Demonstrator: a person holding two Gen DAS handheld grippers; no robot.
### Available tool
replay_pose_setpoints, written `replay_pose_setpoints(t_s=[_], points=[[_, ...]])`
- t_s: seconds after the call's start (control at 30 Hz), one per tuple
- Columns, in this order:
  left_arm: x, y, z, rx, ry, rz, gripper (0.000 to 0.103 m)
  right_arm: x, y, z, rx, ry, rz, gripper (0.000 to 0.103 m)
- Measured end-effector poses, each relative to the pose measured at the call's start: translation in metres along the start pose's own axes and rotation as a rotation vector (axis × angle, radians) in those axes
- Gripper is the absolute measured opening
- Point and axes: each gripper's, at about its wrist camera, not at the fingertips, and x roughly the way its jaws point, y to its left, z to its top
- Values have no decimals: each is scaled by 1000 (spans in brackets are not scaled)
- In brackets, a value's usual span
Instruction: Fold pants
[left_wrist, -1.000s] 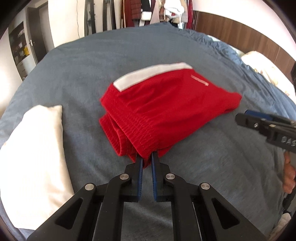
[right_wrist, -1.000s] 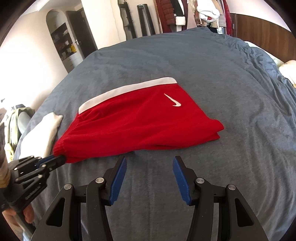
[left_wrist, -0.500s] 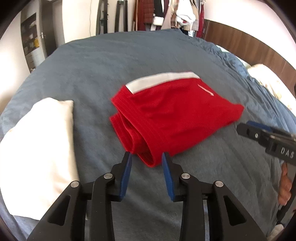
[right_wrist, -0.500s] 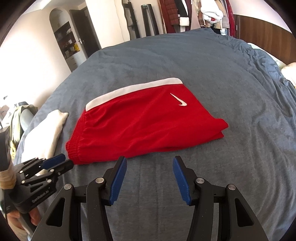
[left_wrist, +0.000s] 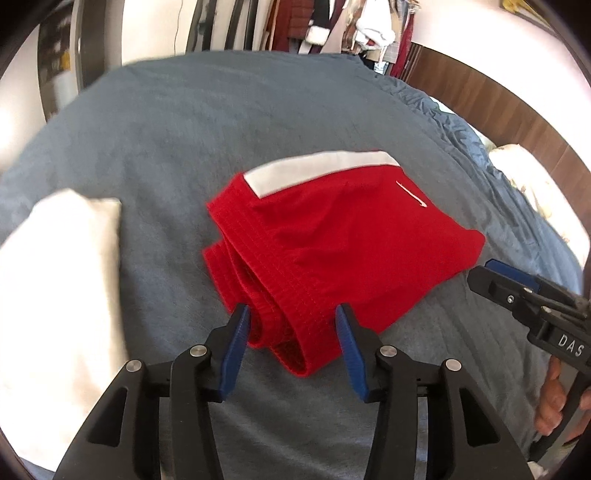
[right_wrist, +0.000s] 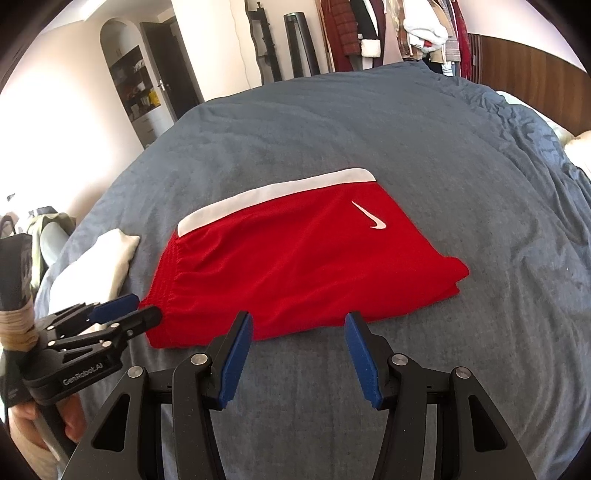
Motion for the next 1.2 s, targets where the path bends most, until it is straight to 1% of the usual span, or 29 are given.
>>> replay_pose_setpoints(t_s=[0.07,0.1,0.13,0.2,0.27,0.33,0.4,0.53,0.63,0.8,0.9,0.93,1.0,1.03,1.07,1.17,1.2], points=[[0,-1,-2,-26,6,-27,45,1,0,0,-1,2,-2,53],[0,-3,-3,-31,2,-24,36,1,0,0,-3,4,1,53],[-2,-7,-4,-27,-7,-17,24,1,-1,0,-3,5,2,53],[-7,-13,-6,-25,-17,-12,17,1,-2,-1,-2,9,6,53],[-9,-20,-8,-3,-13,-12,15,1,-4,-1,1,11,6,53],[-10,-27,-9,24,-8,13,13,1,-5,-2,3,13,7,53],[-14,-31,-10,40,-3,21,13,0,-7,-2,10,14,10,53],[-19,-31,-17,28,14,47,13,-3,-10,-3,9,16,12,53],[-15,-22,-22,3,33,69,13,-5,-11,-4,7,12,7,53],[-6,-11,-23,-52,56,56,15,-6,-10,-5,7,17,8,53],[-8,-17,-24,-32,51,89,23,-7,-8,-7,-3,16,11,53],[-12,-19,-24,-26,37,105,25,-7,-8,-7,-5,16,14,53],[-21,-21,-24,-45,11,113,34,-9,-10,-8,2,15,19,53],[-26,-20,-23,-66,-7,120,41,-10,-10,-8,6,13,23,53],[-29,-19,-23,-82,-19,133,42,-10,-11,-8,10,11,25,53],[-38,-20,-22,-131,-52,186,42,-13,-16,-9,33,-10,31,53],[-42,-22,-22,-146,-62,216,42,-15,-20,-9,50,-27,35,53]])
